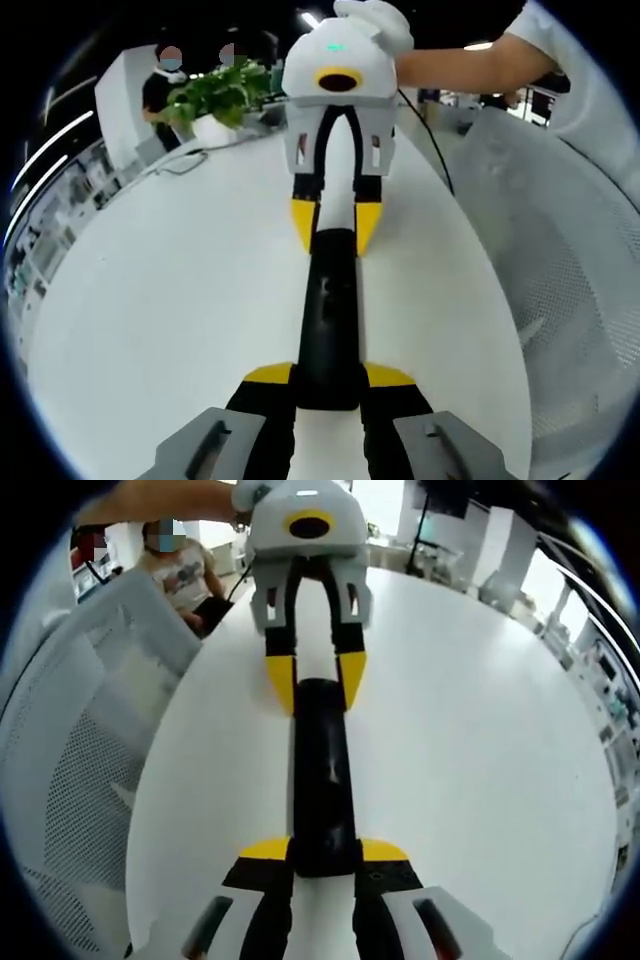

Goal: Press the specified remote control buttons in sequence, fully releasing each button before pressing the next.

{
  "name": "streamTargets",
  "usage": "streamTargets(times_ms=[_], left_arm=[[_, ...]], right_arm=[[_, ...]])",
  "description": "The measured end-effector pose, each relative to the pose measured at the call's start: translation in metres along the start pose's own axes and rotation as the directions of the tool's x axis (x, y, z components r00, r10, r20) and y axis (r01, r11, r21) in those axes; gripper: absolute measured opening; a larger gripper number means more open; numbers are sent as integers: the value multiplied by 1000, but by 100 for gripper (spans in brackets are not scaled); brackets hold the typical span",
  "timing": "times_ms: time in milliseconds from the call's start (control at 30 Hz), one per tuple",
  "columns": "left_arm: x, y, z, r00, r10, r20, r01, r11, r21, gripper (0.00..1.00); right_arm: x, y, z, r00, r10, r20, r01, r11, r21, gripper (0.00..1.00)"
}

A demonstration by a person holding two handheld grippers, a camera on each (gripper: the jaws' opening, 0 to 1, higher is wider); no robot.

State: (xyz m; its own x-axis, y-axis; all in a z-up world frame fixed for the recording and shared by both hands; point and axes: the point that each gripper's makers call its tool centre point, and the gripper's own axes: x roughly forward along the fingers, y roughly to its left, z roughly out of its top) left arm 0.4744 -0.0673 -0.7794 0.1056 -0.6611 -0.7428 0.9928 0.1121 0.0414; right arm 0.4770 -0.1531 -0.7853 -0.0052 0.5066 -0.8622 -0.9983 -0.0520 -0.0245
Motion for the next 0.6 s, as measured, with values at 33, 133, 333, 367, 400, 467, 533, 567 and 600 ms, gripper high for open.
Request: streamTargets(times_ms=[33,133,333,367,400,467,533,567,600], left_arm=[[0,0,0,1000,1,2,-1,1000,-2,23],[0,0,1,1000,0,5,0,1000,-3,23],[0,1,1,1000,0,-5,0,1000,13,23],[0,2,1,1000,3,-7,-3,1000,18,23],[0,3,1,1000,6,-9,-6,1000,21,23],[0,6,1,1000,9,-11,-8,1000,24,23],[-1,10,2,1000,13,-15,-13,999,31,23],[-2,14,3,1000,18,-16,-17,999,35,23],[-3,16,4,1000,20,-15,-20,999,39,23]], right_arm=[[0,0,0,1000,-1,2,1,1000,0,19],[0,0,0,1000,-3,5,3,1000,0,19],[-2,-1,1,1000,-17,7,17,1000,-8,19],[-3,-3,1,1000,-23,12,24,1000,-9,19],[-4,-4,2,999,-28,15,28,1000,-11,19],[-7,-7,4,999,-39,25,39,999,-14,19],[-8,-9,5,998,-47,31,47,999,-14,19],[-8,-12,6,998,-56,33,57,998,-15,19],[-9,-15,6,997,-63,33,64,998,-16,19]])
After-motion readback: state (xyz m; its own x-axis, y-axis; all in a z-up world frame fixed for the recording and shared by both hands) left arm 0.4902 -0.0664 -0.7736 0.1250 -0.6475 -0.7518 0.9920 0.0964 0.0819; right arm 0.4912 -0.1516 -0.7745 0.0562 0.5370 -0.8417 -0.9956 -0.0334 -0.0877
